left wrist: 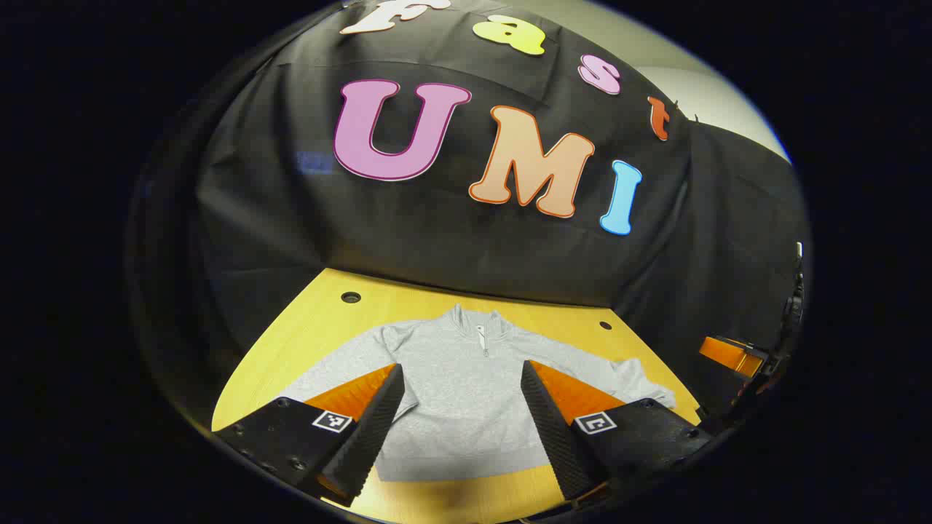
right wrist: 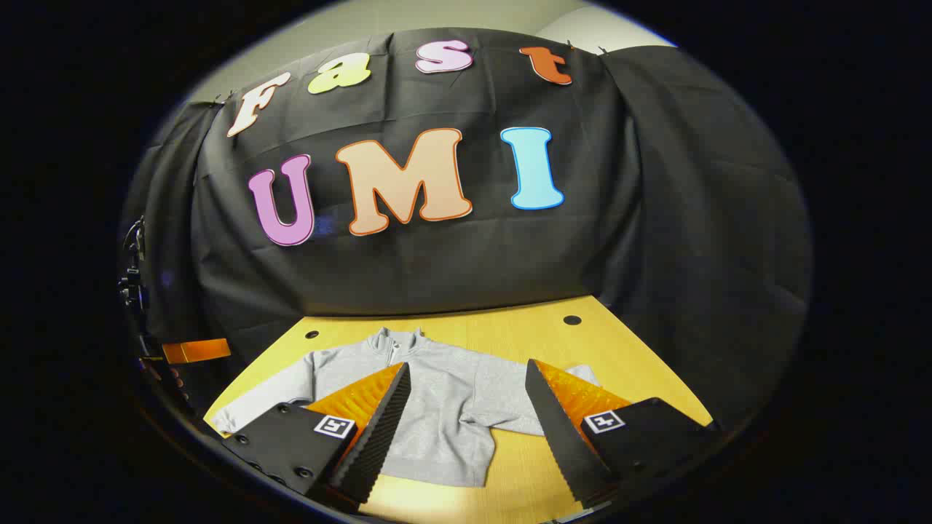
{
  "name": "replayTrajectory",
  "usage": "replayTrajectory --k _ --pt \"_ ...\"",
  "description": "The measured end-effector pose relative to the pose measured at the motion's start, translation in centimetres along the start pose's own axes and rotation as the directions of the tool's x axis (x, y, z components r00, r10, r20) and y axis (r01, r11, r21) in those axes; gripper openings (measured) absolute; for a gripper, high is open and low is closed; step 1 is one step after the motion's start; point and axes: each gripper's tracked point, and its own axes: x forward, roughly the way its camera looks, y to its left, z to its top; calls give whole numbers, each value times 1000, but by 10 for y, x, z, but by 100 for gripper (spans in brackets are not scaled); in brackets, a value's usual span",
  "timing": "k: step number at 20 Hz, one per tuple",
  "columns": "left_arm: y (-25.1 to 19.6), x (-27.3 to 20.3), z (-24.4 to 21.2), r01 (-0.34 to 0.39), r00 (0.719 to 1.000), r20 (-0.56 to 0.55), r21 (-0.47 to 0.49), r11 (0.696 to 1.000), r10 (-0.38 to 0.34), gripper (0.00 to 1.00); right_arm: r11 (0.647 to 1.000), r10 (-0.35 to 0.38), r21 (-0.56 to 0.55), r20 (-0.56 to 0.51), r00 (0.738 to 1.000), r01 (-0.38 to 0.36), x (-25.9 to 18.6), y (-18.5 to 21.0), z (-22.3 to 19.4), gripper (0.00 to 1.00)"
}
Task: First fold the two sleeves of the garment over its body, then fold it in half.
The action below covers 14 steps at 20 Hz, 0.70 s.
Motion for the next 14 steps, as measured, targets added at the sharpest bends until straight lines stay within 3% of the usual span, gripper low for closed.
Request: replayTrajectory --k 12,14 --pt "-8 -3 -16 9 999 -33 9 1000 -9 94 994 -105 24 -42 994 106 -13 -64 -17 95" --pt "-10 -3 -18 9 999 -36 1 1000 -9 94 991 -131 18 -43 990 132 -14 -79 -17 98"
